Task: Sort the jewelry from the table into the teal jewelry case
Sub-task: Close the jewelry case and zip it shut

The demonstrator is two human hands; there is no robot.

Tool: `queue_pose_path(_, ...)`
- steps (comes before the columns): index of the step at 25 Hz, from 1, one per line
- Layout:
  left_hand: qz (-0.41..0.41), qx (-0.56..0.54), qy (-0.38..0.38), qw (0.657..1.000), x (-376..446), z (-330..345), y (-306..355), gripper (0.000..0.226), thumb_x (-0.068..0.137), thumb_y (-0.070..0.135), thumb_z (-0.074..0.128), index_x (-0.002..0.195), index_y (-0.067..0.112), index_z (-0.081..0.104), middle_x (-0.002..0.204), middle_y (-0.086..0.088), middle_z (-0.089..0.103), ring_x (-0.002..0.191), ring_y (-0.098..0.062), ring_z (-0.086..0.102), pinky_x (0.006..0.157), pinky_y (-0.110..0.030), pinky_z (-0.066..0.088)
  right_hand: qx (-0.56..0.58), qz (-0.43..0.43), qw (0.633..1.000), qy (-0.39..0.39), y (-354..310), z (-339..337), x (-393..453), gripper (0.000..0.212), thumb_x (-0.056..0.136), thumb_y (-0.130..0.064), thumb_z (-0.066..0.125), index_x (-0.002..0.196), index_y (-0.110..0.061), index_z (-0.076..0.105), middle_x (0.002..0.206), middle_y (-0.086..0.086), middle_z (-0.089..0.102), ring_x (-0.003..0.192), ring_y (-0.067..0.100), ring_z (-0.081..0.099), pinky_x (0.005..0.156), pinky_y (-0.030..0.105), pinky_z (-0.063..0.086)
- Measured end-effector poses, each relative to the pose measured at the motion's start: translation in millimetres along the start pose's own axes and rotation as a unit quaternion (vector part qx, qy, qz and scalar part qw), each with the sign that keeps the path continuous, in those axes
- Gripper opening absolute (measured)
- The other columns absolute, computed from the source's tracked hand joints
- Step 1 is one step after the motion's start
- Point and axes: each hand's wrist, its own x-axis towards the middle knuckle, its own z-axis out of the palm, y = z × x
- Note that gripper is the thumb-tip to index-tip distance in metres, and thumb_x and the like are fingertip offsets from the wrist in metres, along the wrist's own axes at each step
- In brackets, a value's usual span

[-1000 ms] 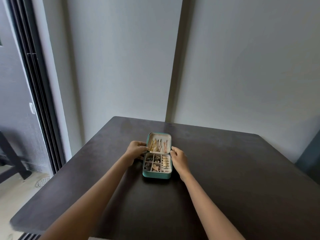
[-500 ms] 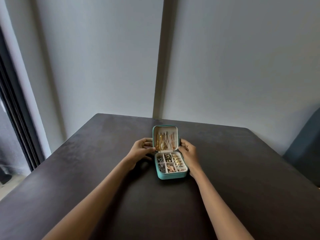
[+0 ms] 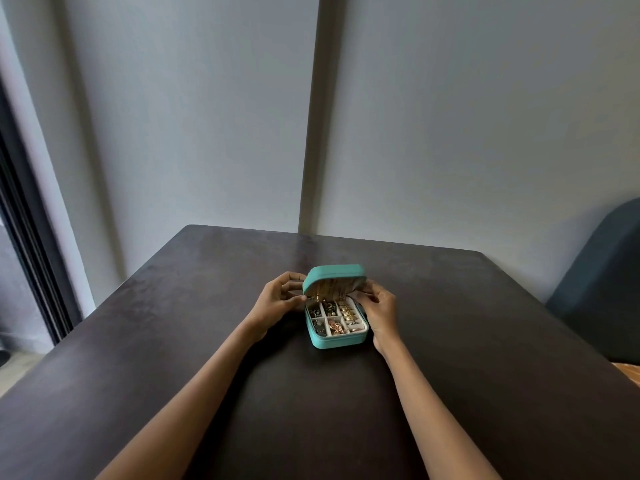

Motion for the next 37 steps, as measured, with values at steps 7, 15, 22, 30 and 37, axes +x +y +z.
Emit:
queue_pose_path(7,0.006,0.024,-0.021,0.999,-16,6,4,0.034,0.083,-0.005,0.063,0.104,0.022,0.06,0.109,-0.008,0.066,0.097,-0.018,0.064,0.089,-0.028,0.052,-0.02,0.015,0.999,0.032,-5,-4,-13,0.036,0.083,0.013,0.051,0.096,-0.013,0.071,0.09,-0.005,0.069,0.084,0.007,0.065,0.071,0.022,0.055)
queue_pose_path(15,-0.065,0.114,-0.126,0.983,-38,13,11,0.092,0.076,0.007,0.075,0.147,0.024,0.02,0.141,0.004,0.032,0.13,-0.01,0.035,0.109,-0.026,0.033,-0.075,0.022,0.997,0.023,-8,-10,-25,0.035,0.086,0.002,0.047,0.092,-0.023,0.071,0.098,-0.003,0.07,0.094,0.013,0.063,0.076,0.025,0.05)
queue_pose_path(22,-0.025,0.287,-0.013,0.957,-31,29,1,0.089,0.059,0.037,0.086,0.132,0.026,0.035,0.134,0.001,0.041,0.118,-0.017,0.049,0.102,-0.038,0.042,-0.107,0.018,0.994,-0.004,-16,-8,-31,0.019,0.09,-0.024,0.059,0.105,-0.021,0.068,0.107,-0.003,0.065,0.097,0.01,0.057,0.078,0.022,0.044)
queue_pose_path(30,-0.024,0.39,0.063,0.918,6,59,-2,0.085,0.056,0.057,0.078,0.123,0.024,0.036,0.124,0.003,0.051,0.116,-0.019,0.046,0.093,-0.033,0.037,-0.286,-0.057,0.956,-0.02,-10,-16,-15,0.031,0.092,-0.028,0.057,0.119,-0.014,0.062,0.133,0.009,0.042,0.126,0.02,0.044,0.096,0.016,0.029)
queue_pose_path(37,-0.025,0.365,0.006,0.931,35,61,-6,0.071,0.068,0.04,0.075,0.12,0.017,0.032,0.111,0.006,0.04,0.107,-0.017,0.04,0.086,-0.031,0.043,-0.374,-0.068,0.918,-0.111,-4,-29,3,0.073,0.073,-0.046,0.075,0.134,-0.027,0.038,0.152,0.006,0.012,0.139,0.019,0.023,0.103,0.027,0.029)
